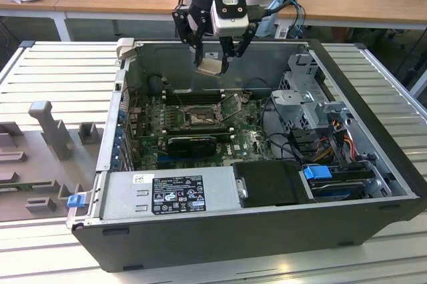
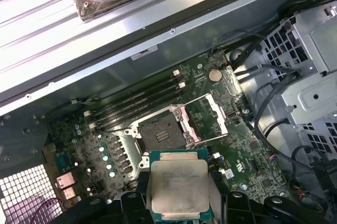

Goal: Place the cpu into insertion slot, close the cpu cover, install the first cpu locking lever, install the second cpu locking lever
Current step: 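Place the cpu into insertion slot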

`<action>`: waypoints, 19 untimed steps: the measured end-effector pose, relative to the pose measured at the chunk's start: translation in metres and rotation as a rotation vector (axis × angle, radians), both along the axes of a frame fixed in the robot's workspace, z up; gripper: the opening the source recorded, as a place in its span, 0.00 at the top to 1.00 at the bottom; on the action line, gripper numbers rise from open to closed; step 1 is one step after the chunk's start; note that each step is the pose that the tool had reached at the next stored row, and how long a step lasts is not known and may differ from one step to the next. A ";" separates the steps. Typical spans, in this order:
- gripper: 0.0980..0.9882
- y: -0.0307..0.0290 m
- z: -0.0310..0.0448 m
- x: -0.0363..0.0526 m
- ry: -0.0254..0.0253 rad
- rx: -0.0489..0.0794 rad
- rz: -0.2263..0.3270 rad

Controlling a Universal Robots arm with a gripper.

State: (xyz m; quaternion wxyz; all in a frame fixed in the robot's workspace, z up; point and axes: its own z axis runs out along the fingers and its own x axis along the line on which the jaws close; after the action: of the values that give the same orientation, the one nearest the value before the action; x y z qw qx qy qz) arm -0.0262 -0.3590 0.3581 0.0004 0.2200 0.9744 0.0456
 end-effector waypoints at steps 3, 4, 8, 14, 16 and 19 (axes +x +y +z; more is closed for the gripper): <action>0.52 0.0000 -0.0022 0.0000 0.0000 0.000 -0.009; 0.52 0.0000 -0.0036 0.0000 0.0000 0.000 -0.009; 0.52 -0.0001 -0.0057 0.0000 0.0003 0.000 -0.015; 0.52 0.0000 -0.0065 0.0000 0.0003 0.000 -0.027; 0.52 0.0000 -0.0066 0.0000 0.0003 0.000 -0.032; 0.52 0.0000 -0.0067 0.0000 0.0003 0.000 -0.041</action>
State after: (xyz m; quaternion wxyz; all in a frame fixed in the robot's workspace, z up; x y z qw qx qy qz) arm -0.0262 -0.3591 0.3514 0.0012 0.2399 0.9697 0.0455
